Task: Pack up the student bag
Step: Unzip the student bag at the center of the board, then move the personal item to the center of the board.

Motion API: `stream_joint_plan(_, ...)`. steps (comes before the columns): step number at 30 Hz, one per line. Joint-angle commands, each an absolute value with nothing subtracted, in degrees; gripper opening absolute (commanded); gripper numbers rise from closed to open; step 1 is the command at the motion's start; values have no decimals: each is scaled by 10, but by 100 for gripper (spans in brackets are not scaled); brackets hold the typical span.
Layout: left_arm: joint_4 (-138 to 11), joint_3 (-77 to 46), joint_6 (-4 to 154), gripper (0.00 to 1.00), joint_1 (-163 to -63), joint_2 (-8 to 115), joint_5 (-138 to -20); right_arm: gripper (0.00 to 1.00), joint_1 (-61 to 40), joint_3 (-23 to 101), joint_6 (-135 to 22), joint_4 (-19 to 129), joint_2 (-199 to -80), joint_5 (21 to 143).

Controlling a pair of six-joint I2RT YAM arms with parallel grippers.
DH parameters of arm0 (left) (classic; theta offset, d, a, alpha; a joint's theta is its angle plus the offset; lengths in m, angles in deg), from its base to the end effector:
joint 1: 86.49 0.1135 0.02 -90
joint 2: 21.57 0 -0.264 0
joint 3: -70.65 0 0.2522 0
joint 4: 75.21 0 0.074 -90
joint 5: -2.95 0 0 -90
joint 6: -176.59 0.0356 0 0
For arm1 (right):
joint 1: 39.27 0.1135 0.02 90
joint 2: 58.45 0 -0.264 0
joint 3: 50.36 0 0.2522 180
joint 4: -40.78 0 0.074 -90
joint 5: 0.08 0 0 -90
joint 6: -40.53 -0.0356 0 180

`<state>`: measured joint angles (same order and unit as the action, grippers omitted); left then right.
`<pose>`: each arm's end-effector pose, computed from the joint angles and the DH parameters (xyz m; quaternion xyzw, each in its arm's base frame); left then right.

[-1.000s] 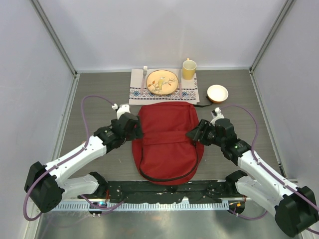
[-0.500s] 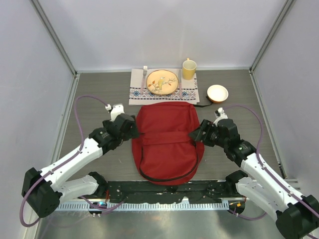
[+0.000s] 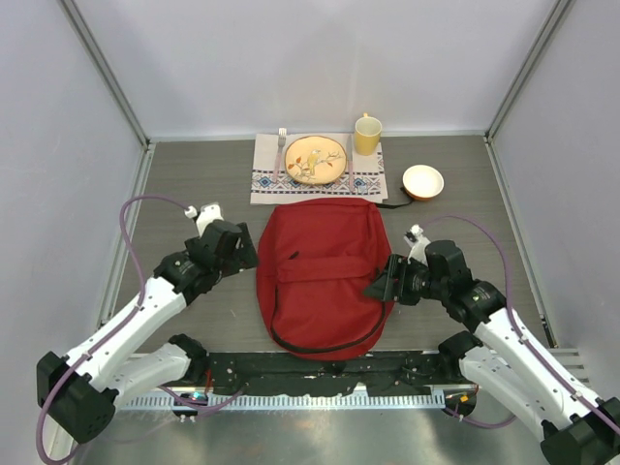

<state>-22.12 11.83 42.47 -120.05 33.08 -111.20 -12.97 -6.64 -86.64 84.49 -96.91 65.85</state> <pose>0.1653 -0.0922 0.2669 -0.1574 0.9051 -0.0626 0.3901 0.1261 0.0785 0.2346 -0.0068 0.8853 0.3834 0.2629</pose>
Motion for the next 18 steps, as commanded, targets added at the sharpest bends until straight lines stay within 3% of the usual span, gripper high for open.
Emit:
stream_joint_plan(1,-180,72,419,100,-1180,321,-1069,67,-111,-58,-863,864,-948,593)
stream_joint_plan(5,-163,58,419,100,-1168,319,-1084,67,-103,-62,-859,873,-987,666)
stream_joint_plan(13,-163,96,382,100,-1128,299,-1041,70,-103,-102,-930,741,-1069,866)
stream_joint_plan(18,-151,121,365,100,-1102,275,-1046,71,-103,-92,-953,650,-1147,882)
